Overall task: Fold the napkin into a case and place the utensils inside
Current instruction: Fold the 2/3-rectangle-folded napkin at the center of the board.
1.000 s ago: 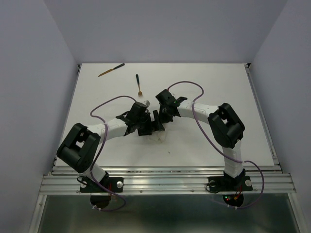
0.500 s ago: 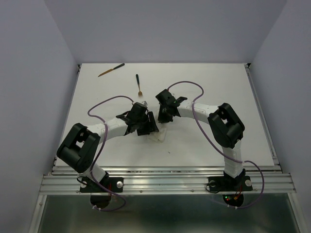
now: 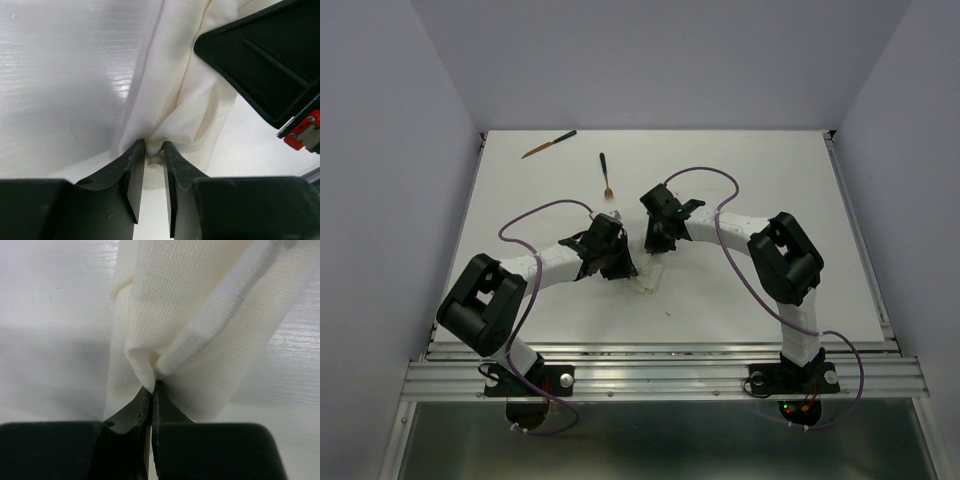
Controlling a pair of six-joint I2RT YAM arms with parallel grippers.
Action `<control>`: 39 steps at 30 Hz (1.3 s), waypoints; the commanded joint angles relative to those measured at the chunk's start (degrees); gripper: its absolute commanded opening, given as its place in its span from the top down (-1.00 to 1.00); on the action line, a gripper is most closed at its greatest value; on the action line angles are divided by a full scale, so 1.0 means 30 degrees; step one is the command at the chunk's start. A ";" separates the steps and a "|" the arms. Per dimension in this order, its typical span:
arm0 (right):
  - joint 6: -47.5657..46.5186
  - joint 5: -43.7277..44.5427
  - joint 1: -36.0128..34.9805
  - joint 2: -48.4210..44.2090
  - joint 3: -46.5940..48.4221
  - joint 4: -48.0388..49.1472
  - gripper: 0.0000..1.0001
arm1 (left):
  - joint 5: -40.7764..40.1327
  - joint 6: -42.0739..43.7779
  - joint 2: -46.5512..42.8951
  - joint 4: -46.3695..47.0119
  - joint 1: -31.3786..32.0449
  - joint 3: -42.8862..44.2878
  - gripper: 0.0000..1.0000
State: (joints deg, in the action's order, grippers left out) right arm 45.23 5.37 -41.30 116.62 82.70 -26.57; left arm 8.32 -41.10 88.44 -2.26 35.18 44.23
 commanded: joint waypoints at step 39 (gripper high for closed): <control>-0.1865 0.1815 0.1374 -0.1079 0.1849 -0.0256 0.15 | 0.1417 0.0136 0.0489 0.2219 0.0022 -0.1412 1.00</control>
State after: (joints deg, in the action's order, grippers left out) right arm 38.44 10.52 -36.84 113.06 85.58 -27.81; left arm 12.47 -41.23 90.67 4.95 35.16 41.58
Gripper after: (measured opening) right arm 0.405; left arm 0.026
